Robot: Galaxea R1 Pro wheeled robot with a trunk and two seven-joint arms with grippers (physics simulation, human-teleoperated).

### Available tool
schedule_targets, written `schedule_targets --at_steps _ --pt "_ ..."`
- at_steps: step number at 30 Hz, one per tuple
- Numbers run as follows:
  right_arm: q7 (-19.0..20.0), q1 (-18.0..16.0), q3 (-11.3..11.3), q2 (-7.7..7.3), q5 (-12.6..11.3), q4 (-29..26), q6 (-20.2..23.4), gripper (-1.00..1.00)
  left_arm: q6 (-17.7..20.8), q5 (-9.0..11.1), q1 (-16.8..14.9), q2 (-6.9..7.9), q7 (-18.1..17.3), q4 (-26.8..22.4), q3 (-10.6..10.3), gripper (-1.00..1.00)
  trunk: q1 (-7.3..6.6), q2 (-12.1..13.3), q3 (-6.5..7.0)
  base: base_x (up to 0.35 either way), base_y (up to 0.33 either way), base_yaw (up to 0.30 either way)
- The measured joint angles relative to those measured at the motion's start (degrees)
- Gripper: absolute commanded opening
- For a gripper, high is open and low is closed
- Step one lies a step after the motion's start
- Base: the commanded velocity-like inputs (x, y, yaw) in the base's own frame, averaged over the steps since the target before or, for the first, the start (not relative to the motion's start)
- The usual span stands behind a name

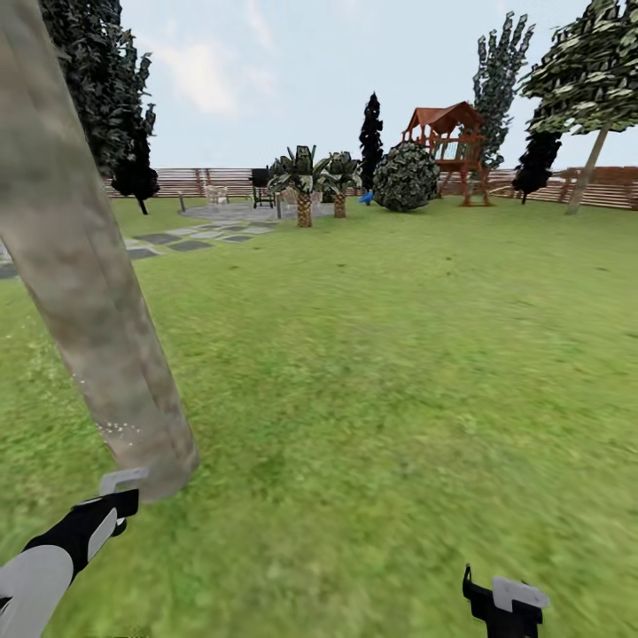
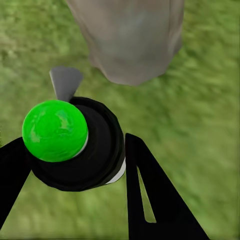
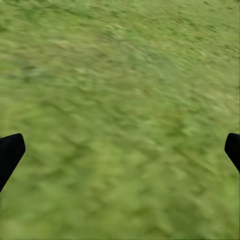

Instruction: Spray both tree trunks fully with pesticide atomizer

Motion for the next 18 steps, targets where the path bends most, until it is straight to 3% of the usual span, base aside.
schedule_targets --at_steps 18 --pt "0.0 0.0 0.0 0.00 0.0 0.0 0.0 1.00 -0.1 0.0 0.0 -0.31 0.0 0.1 0.0 -1.00 0.00 0.0 0.00 0.181 -0.206 0.276"
